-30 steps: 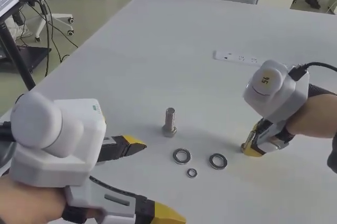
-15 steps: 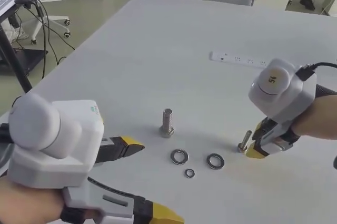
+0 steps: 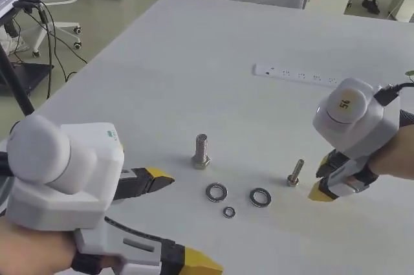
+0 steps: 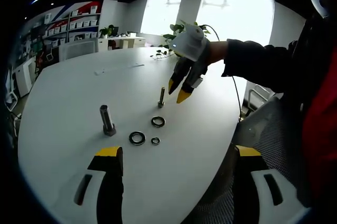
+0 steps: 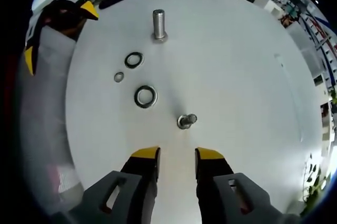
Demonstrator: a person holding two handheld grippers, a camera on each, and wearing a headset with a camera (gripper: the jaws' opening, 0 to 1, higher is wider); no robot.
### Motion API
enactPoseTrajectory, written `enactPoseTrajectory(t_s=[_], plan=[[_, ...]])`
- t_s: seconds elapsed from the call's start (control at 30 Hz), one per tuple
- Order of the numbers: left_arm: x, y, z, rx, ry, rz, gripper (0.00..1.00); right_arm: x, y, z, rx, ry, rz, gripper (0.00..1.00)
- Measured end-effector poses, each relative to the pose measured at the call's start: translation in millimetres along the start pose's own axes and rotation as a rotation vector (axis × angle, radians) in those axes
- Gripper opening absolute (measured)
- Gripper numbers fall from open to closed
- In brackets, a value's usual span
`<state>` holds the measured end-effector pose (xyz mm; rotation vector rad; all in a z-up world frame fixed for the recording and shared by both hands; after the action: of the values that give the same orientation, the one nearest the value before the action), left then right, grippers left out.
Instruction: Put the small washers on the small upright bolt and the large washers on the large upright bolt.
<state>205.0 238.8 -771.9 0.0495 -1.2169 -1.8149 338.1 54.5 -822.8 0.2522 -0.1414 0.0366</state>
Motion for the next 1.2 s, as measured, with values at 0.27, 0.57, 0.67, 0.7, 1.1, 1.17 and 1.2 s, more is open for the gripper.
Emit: enactPoseTrajectory(t_s=[0.27,0.57,0.67,0.7,1.1,1.17,1.2], plan=[[0.0,1.2,0.2,0.004,0.000,-0.003,0.86,-12.6,-5.1,5.7,0.001,-0.002,-0.003,0.28],[-0.2,2.6,0.3,0.008,-0.001,-0.008,0.86,-31.5,2.2,12.4,0.027,-0.002,0.005,0.29],[-0.5,2.9,0.4,0.010,0.000,-0.009,0.86,-37.8,5.2,11.9,0.032,0.002,0.012,0.29],[-0.5,3.2,0.5,0.012,-0.001,-0.009,0.86,-40.4,7.9,11.9,0.042,0.009,0.011,0.29],[-0.1,3.5,0.9,0.015,0.002,-0.014,0.86,-55.1,42.6,12.2,0.089,0.029,0.082,0.29],[-0.1,4.1,1.2,0.020,0.002,-0.013,0.86,-57.0,52.5,12.1,0.097,0.037,0.103,0.28],[-0.2,4.3,1.3,0.022,0.002,-0.013,0.86,-57.4,55.9,12.0,0.100,0.037,0.108,0.28]])
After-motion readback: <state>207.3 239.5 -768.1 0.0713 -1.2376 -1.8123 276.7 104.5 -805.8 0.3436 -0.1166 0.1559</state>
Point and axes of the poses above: the centre of the closed fingertips' face, and the gripper's own axes: z roughly backward along the fingers, x roughly to its right, y roughly out of its top, the point moved 3 cm from there along z, roughly backward along the fingers, and after that the axes turned 15 degrees about z, right-handed, at the moved point
